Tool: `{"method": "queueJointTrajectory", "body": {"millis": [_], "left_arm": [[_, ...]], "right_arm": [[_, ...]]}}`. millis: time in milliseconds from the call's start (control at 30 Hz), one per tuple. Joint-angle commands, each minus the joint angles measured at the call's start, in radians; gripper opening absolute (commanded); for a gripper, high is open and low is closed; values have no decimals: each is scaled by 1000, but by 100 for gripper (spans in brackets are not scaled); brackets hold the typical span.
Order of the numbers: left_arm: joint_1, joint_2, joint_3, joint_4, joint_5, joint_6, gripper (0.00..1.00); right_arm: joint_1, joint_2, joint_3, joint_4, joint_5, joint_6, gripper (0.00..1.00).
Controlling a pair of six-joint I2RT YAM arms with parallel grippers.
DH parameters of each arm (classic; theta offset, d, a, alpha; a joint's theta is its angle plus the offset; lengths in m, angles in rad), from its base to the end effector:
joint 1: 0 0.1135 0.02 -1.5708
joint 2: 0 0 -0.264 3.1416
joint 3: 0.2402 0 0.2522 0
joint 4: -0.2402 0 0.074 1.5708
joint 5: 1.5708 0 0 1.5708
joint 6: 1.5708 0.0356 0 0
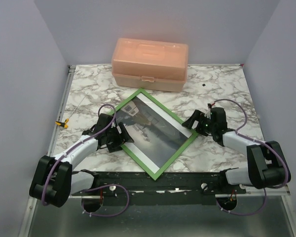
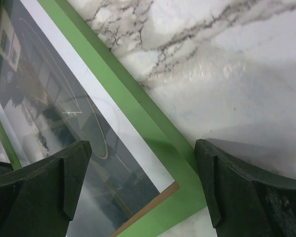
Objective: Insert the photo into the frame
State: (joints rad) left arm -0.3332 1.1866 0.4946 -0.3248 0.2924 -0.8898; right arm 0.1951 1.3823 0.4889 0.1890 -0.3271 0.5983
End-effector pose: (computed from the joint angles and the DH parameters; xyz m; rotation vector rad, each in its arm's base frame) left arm 0.1902 -0.0767 0.1562 -0.6442 2.6736 -0.7798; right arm 0.2459 0.0602 0.1498 0.2946 2.3364 0.7770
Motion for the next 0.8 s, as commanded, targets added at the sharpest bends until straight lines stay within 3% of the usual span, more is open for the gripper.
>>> {"method": "queueJointTrajectory", "body": {"millis": [0,333,767], "left_arm": [[-35,115,9,63,-16,66,81],[-107,289,197,34,-23,93,82],[-245,563,538,-91,-66,149,83]], "right_arm": [[48,-72,-140,-219,-209,181,95],[49,-336,-221,-387,-214,216,95],[52,-398,-270,-519,-304,150,96]]}}
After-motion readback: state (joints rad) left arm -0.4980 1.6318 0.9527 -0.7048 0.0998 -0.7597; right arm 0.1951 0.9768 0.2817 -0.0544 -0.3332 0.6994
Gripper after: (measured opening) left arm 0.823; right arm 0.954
